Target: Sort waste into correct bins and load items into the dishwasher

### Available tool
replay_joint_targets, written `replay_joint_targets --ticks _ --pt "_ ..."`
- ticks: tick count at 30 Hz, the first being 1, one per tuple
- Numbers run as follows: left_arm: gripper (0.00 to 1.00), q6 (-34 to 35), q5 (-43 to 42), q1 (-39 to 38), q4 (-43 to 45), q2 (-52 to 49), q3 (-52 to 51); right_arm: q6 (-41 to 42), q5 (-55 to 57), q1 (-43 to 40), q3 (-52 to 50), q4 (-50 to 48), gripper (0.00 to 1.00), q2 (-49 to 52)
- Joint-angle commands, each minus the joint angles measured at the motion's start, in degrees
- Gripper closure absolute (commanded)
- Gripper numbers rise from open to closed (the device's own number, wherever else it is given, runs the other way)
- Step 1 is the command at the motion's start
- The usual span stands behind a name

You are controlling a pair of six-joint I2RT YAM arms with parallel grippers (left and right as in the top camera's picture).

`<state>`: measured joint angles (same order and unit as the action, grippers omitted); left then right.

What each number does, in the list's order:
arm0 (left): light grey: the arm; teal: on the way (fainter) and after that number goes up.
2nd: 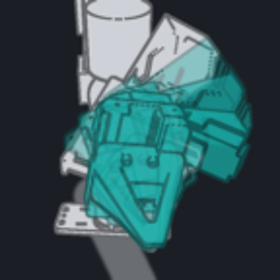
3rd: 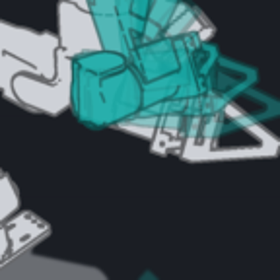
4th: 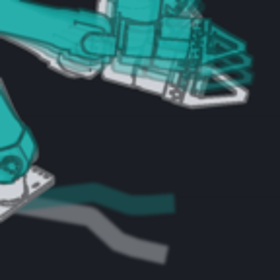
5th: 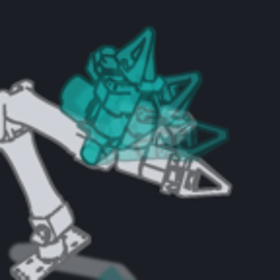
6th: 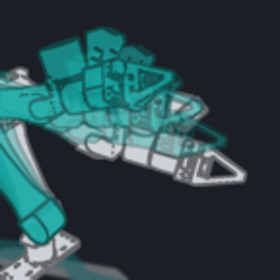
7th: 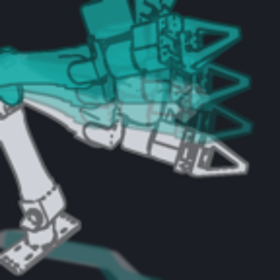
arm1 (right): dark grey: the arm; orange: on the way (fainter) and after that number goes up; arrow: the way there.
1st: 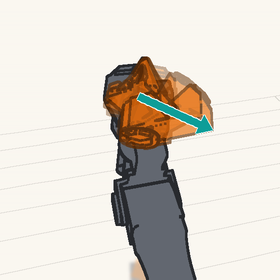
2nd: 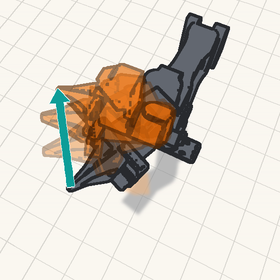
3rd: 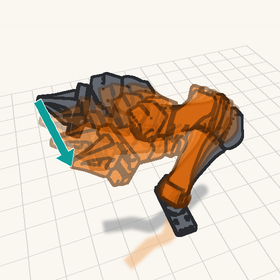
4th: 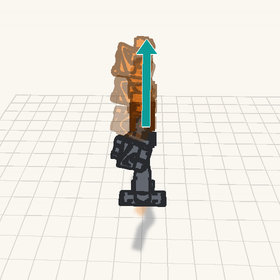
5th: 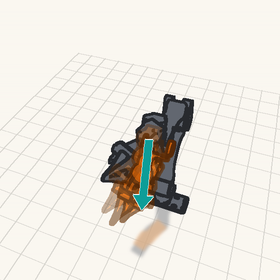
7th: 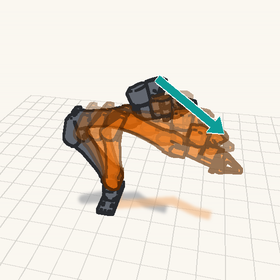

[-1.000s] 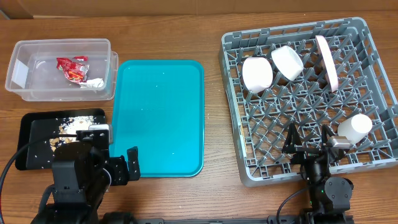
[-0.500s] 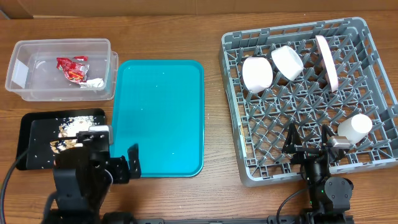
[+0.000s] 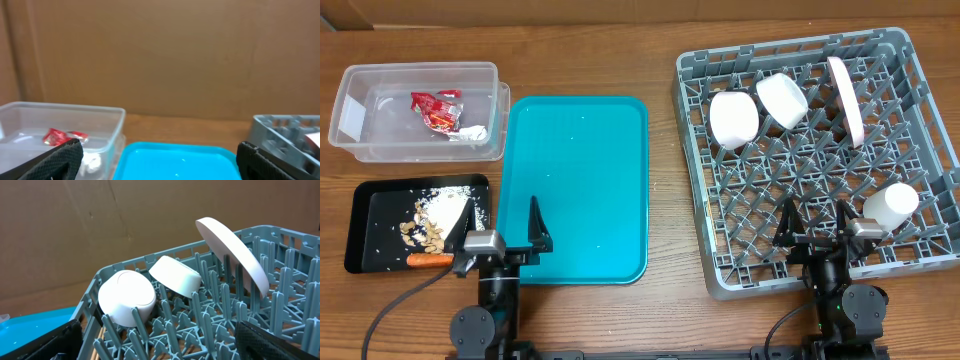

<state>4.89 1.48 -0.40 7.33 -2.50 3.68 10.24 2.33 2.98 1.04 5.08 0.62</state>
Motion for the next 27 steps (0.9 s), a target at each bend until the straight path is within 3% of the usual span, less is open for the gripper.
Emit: replay_joint_targets --ticks 1,5,27 --pt "0.0 -1.5 5.4 0.0 -1.0 2.3 -3.4 -0.1 -0.1 -0.1 -0.6 -0.4 0.0 -0.5" --pt "0.0 -0.6 3.6 0.0 -11.2 2.3 -3.4 -0.1 -0.1 -0.1 -0.6 -0.4 0.0 -0.5" --pt "0.0 -0.6 3.0 0.0 -11.3 2.3 -3.4 -0.1 -0.1 -0.1 -0.6 -0.4 0.0 -0.5"
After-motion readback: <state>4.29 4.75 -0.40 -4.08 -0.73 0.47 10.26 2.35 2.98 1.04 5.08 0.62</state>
